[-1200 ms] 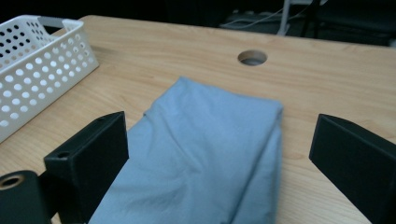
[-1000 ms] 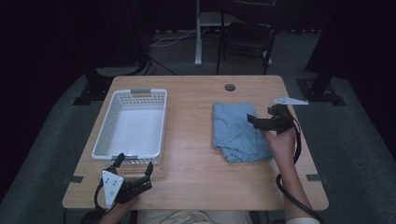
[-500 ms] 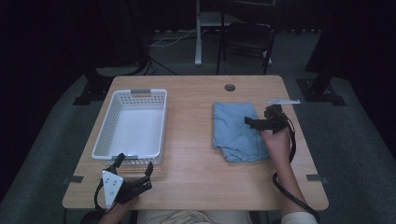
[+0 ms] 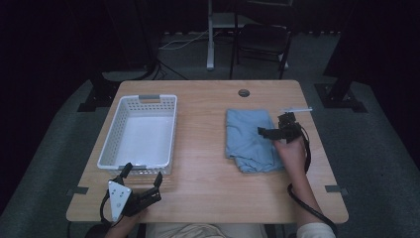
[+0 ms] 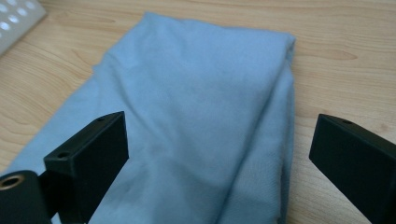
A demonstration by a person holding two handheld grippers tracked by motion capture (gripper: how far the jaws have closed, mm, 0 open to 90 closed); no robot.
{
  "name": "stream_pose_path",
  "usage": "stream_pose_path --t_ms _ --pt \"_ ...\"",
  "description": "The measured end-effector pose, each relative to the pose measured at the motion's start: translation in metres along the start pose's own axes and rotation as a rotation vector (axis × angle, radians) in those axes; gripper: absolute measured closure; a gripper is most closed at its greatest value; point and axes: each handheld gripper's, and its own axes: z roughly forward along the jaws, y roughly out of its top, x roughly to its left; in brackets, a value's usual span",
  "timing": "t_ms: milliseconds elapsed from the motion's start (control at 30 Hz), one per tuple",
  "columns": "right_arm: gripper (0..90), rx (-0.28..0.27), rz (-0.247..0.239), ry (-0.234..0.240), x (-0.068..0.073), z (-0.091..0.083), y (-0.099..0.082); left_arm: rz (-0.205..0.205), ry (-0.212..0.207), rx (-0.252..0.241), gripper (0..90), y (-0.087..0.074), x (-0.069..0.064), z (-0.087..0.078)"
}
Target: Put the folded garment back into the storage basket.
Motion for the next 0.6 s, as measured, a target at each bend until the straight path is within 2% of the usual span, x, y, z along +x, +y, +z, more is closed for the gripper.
stream_pose_path --t_ms 600 --pt "4.3 0.045 0.019 -0.002 -0.005 0.018 -0.008 0.0 -0.002 0.0 2.7 0.0 0.0 0.0"
